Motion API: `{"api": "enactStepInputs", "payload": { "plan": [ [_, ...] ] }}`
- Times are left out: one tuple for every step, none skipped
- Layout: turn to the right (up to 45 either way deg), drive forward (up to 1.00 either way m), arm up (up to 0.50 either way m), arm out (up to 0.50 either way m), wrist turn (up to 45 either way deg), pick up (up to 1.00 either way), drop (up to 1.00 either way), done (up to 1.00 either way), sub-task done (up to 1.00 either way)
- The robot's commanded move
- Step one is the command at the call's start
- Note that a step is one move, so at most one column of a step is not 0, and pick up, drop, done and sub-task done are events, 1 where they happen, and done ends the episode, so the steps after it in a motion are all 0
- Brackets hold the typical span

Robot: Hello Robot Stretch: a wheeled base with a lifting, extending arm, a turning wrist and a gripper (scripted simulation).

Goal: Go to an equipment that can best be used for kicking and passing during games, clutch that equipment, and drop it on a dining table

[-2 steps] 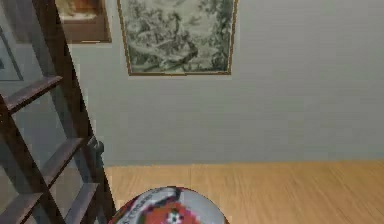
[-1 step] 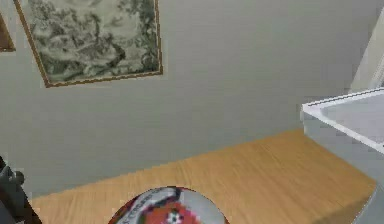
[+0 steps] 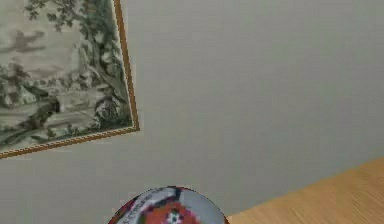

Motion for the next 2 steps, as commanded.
{"api": "enactStepInputs", "payload": {
  "plan": [
    [33.0,0.0,0.0,0.0,0.0,0.0,0.0,0.0,0.0],
    [0.0,0.35,0.0,0.0,0.0,0.0,0.0,0.0,0.0]
  ]
}}
